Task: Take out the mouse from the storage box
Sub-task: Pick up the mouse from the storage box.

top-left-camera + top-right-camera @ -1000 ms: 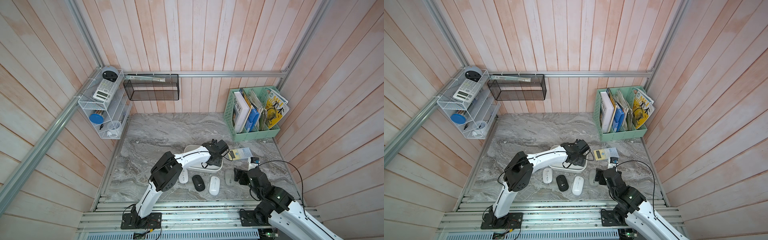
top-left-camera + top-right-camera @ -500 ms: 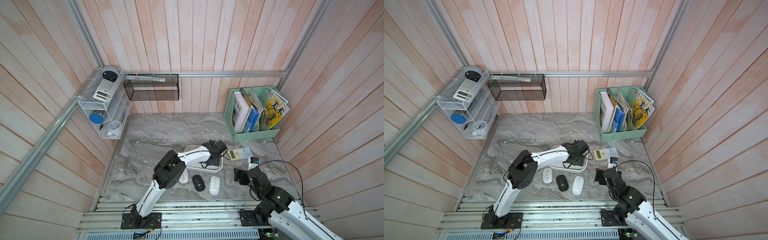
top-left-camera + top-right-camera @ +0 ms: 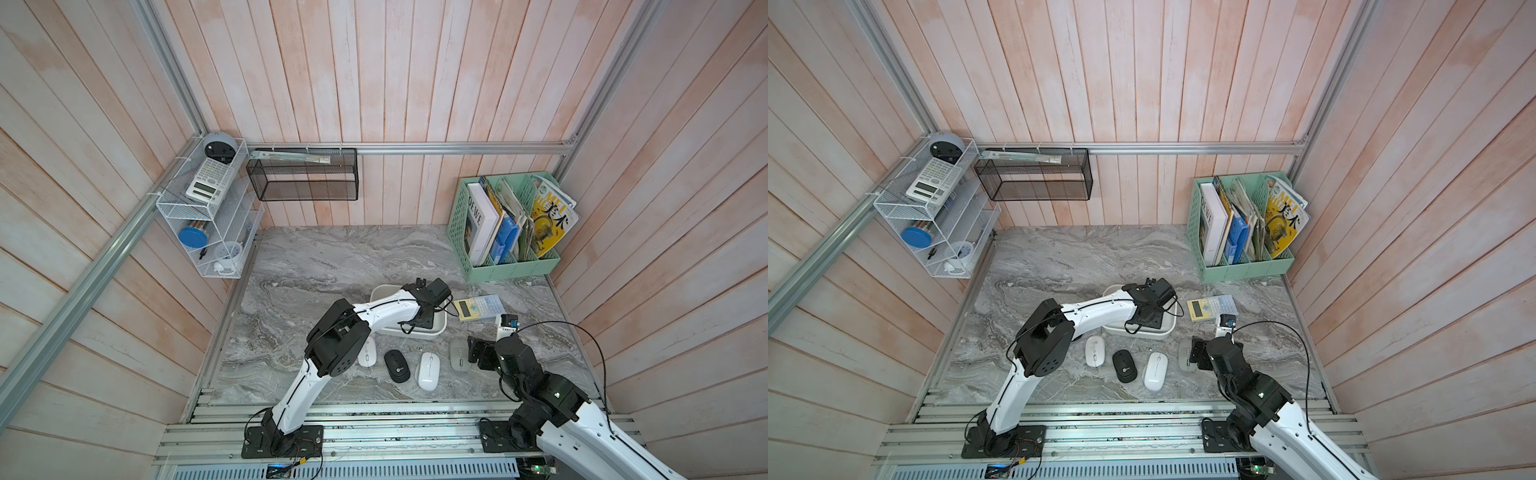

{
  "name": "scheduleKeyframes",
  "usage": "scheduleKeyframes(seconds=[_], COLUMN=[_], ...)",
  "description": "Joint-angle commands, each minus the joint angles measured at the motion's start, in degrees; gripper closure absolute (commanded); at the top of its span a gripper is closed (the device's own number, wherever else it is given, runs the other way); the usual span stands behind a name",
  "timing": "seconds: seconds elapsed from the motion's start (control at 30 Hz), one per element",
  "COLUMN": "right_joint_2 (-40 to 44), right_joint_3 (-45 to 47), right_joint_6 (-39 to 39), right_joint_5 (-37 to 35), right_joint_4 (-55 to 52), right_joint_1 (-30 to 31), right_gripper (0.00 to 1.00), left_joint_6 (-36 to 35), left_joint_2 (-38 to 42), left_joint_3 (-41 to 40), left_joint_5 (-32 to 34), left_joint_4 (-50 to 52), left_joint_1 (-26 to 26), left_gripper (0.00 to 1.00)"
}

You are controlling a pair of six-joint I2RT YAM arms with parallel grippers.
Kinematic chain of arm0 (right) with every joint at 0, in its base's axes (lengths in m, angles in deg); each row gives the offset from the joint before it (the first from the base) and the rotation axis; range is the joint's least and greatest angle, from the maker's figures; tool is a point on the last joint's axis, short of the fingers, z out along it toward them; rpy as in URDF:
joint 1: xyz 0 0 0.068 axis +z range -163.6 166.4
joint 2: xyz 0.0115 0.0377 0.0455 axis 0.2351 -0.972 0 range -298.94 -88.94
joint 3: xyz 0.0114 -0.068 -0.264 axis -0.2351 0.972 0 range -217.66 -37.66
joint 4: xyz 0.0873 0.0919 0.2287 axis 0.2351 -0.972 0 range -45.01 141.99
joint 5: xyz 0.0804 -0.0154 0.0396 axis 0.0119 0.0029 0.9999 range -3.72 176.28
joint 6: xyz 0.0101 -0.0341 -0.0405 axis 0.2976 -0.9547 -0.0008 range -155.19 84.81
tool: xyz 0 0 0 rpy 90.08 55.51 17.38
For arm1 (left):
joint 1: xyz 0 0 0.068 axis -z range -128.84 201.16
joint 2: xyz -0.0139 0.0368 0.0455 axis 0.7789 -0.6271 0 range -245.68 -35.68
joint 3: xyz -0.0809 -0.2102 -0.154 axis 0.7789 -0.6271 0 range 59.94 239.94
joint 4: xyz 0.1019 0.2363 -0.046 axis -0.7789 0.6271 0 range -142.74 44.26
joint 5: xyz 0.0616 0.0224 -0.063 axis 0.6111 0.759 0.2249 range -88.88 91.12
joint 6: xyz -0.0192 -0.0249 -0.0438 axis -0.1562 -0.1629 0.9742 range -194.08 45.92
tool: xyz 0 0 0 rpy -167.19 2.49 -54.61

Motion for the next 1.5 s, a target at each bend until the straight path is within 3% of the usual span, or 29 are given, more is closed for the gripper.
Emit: scheduleKeyframes(seconds=[0.0, 1.2, 1.47], right_joint_2=[0.3, 0.0, 0.1], right_joint_3=[0.7, 0.7, 0.6], right_joint_6=[-0.5, -0.4, -0.4], right_joint_5=[0.0, -0.1, -0.2], right_joint_4=[0.6, 0.7, 0.7], right_joint_1=[-0.3, -0.3, -0.2], right_gripper=[0.09, 0.09, 0.09], left_joint_6=[-0.6, -0.5, 1.4], left_joint_2=[2.8, 13.8, 22.0], left_joint_3=[-0.2, -9.2, -16.9], left_joint_5=[2.3, 3.9, 5.9], left_joint_4=[-0.2, -1.4, -1.5], left_joint_1=[-0.2, -0.2, -0.2], left_gripper=[0.44, 0.45, 0.45])
